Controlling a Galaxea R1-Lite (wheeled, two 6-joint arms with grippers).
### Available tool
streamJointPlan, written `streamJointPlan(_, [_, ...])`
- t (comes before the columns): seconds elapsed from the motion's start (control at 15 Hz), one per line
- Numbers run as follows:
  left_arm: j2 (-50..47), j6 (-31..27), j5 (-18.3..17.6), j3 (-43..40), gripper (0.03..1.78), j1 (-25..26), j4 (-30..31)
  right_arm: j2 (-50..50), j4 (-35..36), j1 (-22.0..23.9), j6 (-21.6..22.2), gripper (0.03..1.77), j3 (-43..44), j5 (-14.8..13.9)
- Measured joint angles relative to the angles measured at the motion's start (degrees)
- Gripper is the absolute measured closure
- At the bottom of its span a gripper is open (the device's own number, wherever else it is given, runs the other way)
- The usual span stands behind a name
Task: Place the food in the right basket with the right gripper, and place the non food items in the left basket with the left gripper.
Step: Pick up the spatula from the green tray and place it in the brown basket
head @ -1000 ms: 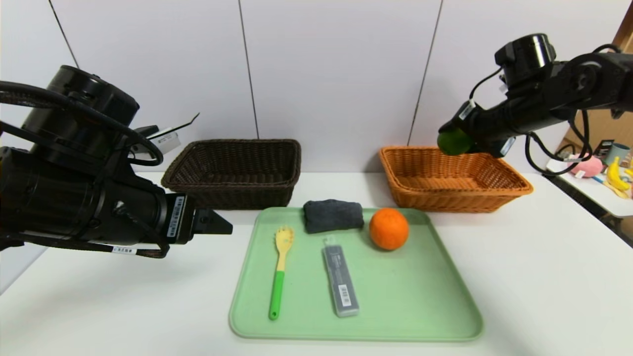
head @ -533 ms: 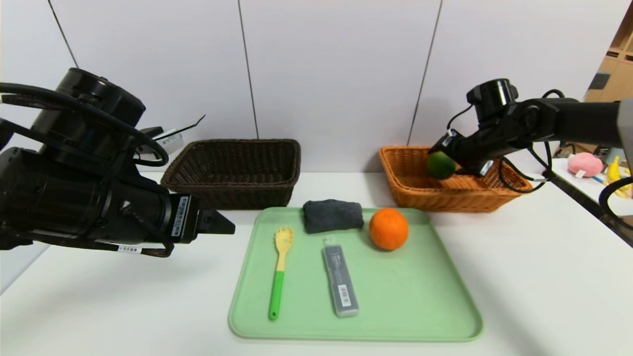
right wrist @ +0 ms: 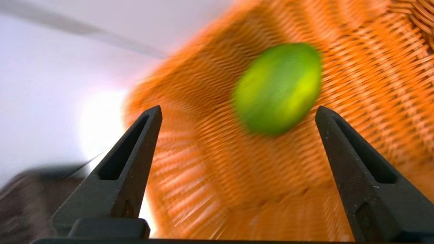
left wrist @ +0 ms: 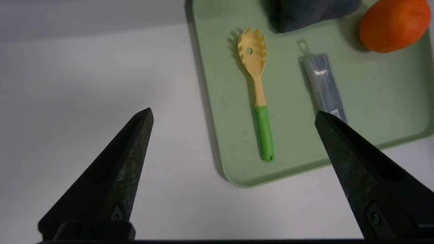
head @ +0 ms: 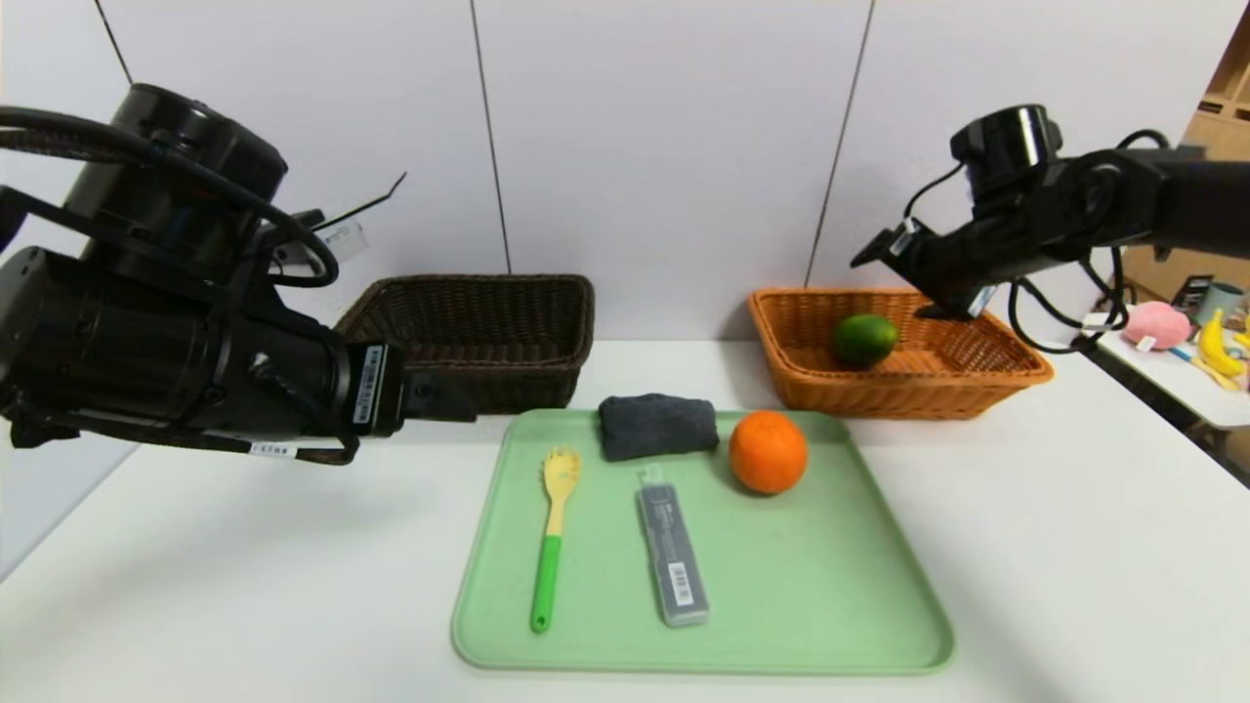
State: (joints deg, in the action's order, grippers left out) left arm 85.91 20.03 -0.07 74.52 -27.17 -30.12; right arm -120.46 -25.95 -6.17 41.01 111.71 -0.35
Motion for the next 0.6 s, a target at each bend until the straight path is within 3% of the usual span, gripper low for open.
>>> streamJointPlan(0.13, [2.2,0.3,1.3,2.8,0.12,-2.5,-1.8,5.6,-4.1,-1.8,-1.0,0.19,0.0,0.0])
streamJointPlan(0.33, [7.4,1.8,6.1,8.7,0.12,-7.0,-9.2,12.1,-20.2,-5.1,-5.9,0.16,0.0,0.0])
streamJointPlan(0.6, [16.9,8.1,6.9,23.0,0.12,-11.4,-22.4,16.8,-41.0,-8.9,-6.6,0.13,-0.5,2.0])
